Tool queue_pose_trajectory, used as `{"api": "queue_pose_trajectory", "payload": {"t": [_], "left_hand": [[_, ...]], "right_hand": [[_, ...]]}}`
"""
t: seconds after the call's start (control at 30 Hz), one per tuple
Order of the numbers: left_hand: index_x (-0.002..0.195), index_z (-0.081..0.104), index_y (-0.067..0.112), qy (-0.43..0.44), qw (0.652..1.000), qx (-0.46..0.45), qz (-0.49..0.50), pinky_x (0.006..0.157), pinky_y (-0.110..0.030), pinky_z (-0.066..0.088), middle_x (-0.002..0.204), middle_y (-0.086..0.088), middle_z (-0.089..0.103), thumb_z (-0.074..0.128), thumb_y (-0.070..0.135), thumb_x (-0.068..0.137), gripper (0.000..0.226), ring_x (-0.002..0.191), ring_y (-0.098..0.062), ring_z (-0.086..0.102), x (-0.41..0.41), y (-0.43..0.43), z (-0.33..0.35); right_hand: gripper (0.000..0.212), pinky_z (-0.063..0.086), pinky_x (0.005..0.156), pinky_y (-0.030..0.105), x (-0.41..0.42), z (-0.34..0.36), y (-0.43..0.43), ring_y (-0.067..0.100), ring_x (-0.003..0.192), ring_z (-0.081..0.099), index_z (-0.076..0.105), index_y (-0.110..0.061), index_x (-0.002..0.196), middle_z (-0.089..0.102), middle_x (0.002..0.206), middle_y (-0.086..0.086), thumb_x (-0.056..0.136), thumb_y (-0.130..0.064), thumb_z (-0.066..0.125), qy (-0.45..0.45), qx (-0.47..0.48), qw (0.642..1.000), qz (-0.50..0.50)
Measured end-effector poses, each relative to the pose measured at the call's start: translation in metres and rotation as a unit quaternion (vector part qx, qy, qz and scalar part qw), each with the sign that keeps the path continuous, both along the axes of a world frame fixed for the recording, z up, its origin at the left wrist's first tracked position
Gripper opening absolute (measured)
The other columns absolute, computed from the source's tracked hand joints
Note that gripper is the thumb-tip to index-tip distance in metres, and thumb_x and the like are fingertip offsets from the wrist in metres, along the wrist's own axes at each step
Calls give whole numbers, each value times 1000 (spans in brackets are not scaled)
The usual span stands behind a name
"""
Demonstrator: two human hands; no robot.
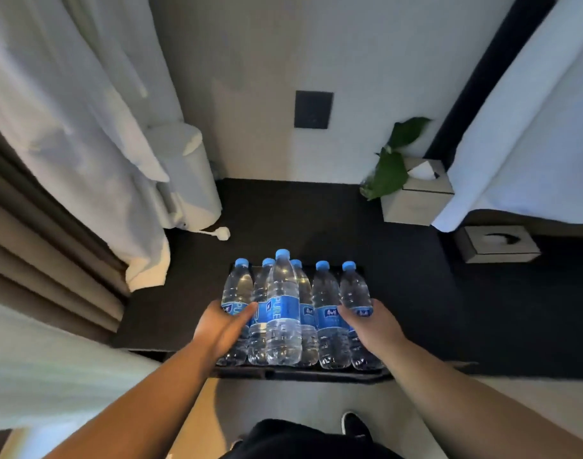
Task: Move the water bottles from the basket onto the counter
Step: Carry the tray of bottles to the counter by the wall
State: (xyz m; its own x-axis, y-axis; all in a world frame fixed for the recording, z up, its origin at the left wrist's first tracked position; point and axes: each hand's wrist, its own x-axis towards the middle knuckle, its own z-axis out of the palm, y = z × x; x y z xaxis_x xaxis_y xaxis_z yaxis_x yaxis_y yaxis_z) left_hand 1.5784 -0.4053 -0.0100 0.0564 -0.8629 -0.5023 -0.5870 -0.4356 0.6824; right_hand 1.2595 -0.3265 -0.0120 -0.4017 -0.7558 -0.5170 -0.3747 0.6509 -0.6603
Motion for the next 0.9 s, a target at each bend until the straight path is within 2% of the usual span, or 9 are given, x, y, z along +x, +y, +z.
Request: {"api": "queue_pose_trajectory", "payload": {"t": [0.1, 0.27, 0.33, 0.43, 0.53, 0.63, 0.73, 0.83, 0.9], "left_hand": [[102, 73, 25, -26, 999, 2, -30, 61, -26, 54, 79, 10, 78, 66, 79, 65, 65, 67, -8, 74, -6, -14, -1], [119, 60, 18, -114, 990, 12, -83, 60, -29, 50, 105, -3, 70, 56, 87, 66, 88, 81, -20, 68, -12, -39, 1], [123, 53, 11, -152, 983, 18, -105, 52, -27, 42, 109, -8, 65, 55, 88, 69, 94, 79, -21, 64, -11, -45, 1], [123, 50, 7, -181, 976, 30, -118, 50, -27, 40, 108, -9, 63, 53, 89, 71, 98, 78, -21, 64, -7, -51, 1], [117, 52, 8, -203, 970, 36, -128, 49, -28, 41, 108, -9, 62, 48, 92, 70, 96, 74, -18, 62, -5, -50, 2], [95, 62, 10, -232, 960, 14, -158, 57, -31, 49, 98, -9, 65, 44, 93, 69, 88, 79, -22, 64, -5, -46, 3], [93, 62, 11, -240, 956, 14, -168, 60, -32, 48, 97, -10, 64, 48, 90, 73, 82, 81, -25, 66, -4, -43, 5], [81, 60, 14, -238, 954, 23, -178, 57, -29, 46, 92, -11, 66, 54, 83, 78, 70, 76, -24, 67, -3, -41, 5], [91, 61, 13, -239, 955, 28, -172, 59, -30, 47, 96, -12, 65, 56, 80, 80, 68, 80, -26, 67, -3, -38, 4]], "right_hand": [[52, 55, 73, 29, 0, 1, 2, 9, 86, 73, 69, -31, 112, 77, 96, -12, 75, -68, 76, -12, 2, 999, -31], [44, 49, 62, 24, -2, 12, -12, 7, 83, 72, 70, -30, 113, 77, 96, -11, 82, -60, 79, -22, 10, 999, -44], [48, 51, 67, 28, -4, 14, -20, 11, 88, 73, 69, -28, 116, 76, 101, -9, 82, -61, 78, -28, 13, 998, -47], [57, 55, 77, 35, -7, 11, -28, 16, 94, 72, 65, -27, 121, 74, 108, -5, 80, -65, 77, -47, 26, 997, -53], [66, 56, 93, 44, -8, 5, -30, 20, 100, 69, 62, -25, 125, 71, 115, -1, 78, -69, 75, -50, 36, 997, -45], [72, 56, 94, 47, -9, 3, -29, 21, 102, 68, 58, -26, 127, 68, 118, 0, 74, -73, 74, -49, 40, 997, -52], [82, 55, 98, 51, -8, 3, -28, 24, 106, 67, 55, -29, 131, 65, 123, 3, 67, -76, 74, -60, 43, 995, -67], [93, 52, 102, 53, -5, 6, -29, 31, 116, 61, 54, -25, 139, 59, 132, 10, 65, -81, 69, -24, 56, 997, -54], [94, 51, 103, 54, -6, 8, -30, 32, 118, 60, 53, -24, 141, 56, 134, 11, 67, -80, 68, -18, 67, 996, -55]]}}
